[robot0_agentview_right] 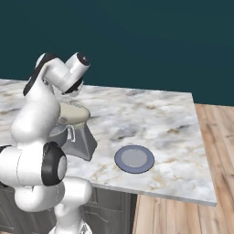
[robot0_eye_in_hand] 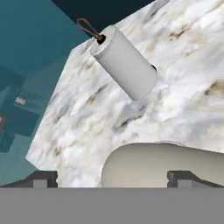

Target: Add butter and sugar cubes to the stand mixer bowl and then turn on the stand mixer to begin making frosting.

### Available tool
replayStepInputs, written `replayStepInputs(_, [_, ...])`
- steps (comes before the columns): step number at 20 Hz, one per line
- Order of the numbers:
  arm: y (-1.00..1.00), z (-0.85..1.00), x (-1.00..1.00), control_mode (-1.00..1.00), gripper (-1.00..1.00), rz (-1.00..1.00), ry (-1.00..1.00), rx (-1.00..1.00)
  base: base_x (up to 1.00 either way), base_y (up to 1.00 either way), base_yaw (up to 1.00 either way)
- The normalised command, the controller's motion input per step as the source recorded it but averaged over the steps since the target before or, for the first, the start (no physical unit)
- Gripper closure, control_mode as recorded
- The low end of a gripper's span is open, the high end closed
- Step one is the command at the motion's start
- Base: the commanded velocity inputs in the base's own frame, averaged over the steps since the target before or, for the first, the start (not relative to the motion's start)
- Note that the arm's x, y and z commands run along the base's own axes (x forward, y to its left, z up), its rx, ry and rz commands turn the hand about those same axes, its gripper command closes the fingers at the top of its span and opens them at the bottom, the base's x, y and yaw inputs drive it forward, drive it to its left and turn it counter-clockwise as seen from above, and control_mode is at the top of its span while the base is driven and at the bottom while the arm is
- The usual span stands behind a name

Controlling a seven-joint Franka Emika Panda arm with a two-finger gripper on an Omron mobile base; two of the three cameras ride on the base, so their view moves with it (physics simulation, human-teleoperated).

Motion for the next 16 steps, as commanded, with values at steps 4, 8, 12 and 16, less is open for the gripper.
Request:
replayStepInputs(4, [0.43,0.08,-0.07,-1.0,-1.0,-0.03,0.0,-0.31,0.0,0.0,0.0])
replayStepInputs(8, [-0.01,0.36,-0.45,-1.0,-1.0,-0.1,-0.03,-0.38,0.0,0.0,0.0])
replayStepInputs(12, [-0.29,0.14,-0.55,-1.0,-1.0,-0.13,-0.04,-0.43,0.0,0.0,0.0])
replayStepInputs(16, [-0.32,0.02,-0.6,-1.0,-1.0,-0.12,-0.03,-0.42,0.0,0.0,0.0])
